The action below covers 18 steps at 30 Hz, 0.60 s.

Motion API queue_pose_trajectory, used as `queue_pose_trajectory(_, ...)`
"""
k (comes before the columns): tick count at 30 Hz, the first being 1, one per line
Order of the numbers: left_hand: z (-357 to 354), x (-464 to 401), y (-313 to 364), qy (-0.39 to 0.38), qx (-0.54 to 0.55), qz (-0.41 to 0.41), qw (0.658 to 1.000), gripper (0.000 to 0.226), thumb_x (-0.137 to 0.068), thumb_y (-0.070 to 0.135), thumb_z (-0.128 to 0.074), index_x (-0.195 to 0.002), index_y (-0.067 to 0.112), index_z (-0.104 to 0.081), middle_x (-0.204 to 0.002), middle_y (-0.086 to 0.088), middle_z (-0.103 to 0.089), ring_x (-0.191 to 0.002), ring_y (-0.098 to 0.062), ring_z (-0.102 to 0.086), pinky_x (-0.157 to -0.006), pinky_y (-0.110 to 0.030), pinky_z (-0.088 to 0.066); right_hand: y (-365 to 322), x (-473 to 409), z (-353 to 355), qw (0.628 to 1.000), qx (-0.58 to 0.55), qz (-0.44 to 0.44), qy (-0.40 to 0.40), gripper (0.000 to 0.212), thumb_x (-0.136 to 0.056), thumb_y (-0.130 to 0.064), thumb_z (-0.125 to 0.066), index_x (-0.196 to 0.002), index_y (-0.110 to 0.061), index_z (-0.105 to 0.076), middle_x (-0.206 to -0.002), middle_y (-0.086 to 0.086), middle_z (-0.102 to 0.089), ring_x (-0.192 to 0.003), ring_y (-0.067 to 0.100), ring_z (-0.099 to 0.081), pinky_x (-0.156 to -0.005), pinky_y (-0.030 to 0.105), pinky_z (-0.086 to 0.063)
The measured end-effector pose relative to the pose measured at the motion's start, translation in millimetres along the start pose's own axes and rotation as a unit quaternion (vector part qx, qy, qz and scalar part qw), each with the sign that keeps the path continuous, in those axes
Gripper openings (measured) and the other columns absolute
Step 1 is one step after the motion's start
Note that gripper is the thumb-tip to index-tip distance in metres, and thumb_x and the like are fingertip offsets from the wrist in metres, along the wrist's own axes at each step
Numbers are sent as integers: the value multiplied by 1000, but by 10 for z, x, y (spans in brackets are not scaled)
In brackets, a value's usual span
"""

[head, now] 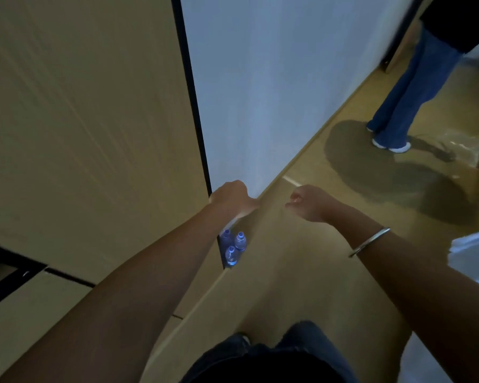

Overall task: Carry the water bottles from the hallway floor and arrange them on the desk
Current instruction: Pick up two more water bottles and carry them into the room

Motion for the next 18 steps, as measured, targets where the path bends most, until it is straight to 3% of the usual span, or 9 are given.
queue_pose_trajectory(2,-1,-205,2,6,12,23,1000,33,-75,46,-57,-86,15,-63,-85,2,-64,-74,-18,-59,-57,-24,-42,74,-320,21,1000,-13,5,-22,29,-83,-20,-60,-61,-18,-42,-64,-3,-41,-57,10,-40,-52,23,-29)
queue_pose_trajectory(4,-51,-411,5,9,21,55,998,32,-75,44,-57,-87,15,-63,-87,1,-64,-77,-19,-60,-61,-25,-44,122,-628,35,998,8,12,-65,31,-84,-21,-60,-62,-19,-38,-62,-4,-39,-54,11,-38,-50,24,-28)
queue_pose_trajectory(7,-120,-727,31,17,28,114,993,33,-79,42,-56,-92,13,-64,-91,1,-64,-81,-21,-59,-64,-26,-43,171,-1070,112,990,59,44,-123,20,-85,-28,-59,-77,-10,-54,-75,2,-51,-71,18,-52,-64,28,-37)
queue_pose_trajectory(9,-141,-924,56,34,48,160,985,33,-82,41,-54,-97,13,-64,-92,0,-61,-81,-21,-56,-66,-28,-41,213,-1397,209,982,90,71,-153,35,-85,-29,-59,-94,5,-61,-88,15,-62,-84,28,-60,-72,34,-45)
queue_pose_trajectory(12,-253,-1142,162,36,93,211,972,30,-83,38,-53,-93,10,-63,-90,-2,-61,-81,-22,-56,-70,-29,-42,274,-1811,380,969,130,112,-176,45,-85,-32,-59,-110,6,-60,-115,23,-62,-105,35,-59,-90,43,-47)
queue_pose_trajectory(15,-485,-1252,253,20,119,262,958,28,-81,37,-53,-73,11,-56,-81,-5,-61,-80,-26,-60,-67,-28,-42,344,-2167,459,957,147,137,-208,44,-84,-35,-61,-108,2,-63,-115,21,-63,-105,33,-60,-91,40,-46)
queue_pose_trajectory(17,-657,-1289,254,-3,119,273,955,32,-83,38,-52,-62,14,-51,-87,-10,-66,-87,-27,-62,-67,-26,-39,407,-2346,401,952,144,143,-230,41,-84,-33,-63,-108,0,-64,-113,19,-64,-104,32,-60,-90,39,-46)
queue_pose_trajectory(18,-741,-1302,229,-11,119,280,952,31,-84,38,-51,-66,13,-55,-94,-12,-67,-92,-27,-62,-68,-26,-38,438,-2418,340,947,146,148,-244,40,-84,-32,-63,-107,1,-64,-113,20,-64,-103,33,-60,-89,39,-47)
Point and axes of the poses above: each hand's wrist, its own x-axis away from the middle knuckle, its own z-axis out of the back of the hand, y = z × x, the point moved 2 cm from there along -x, towards the middle knuckle
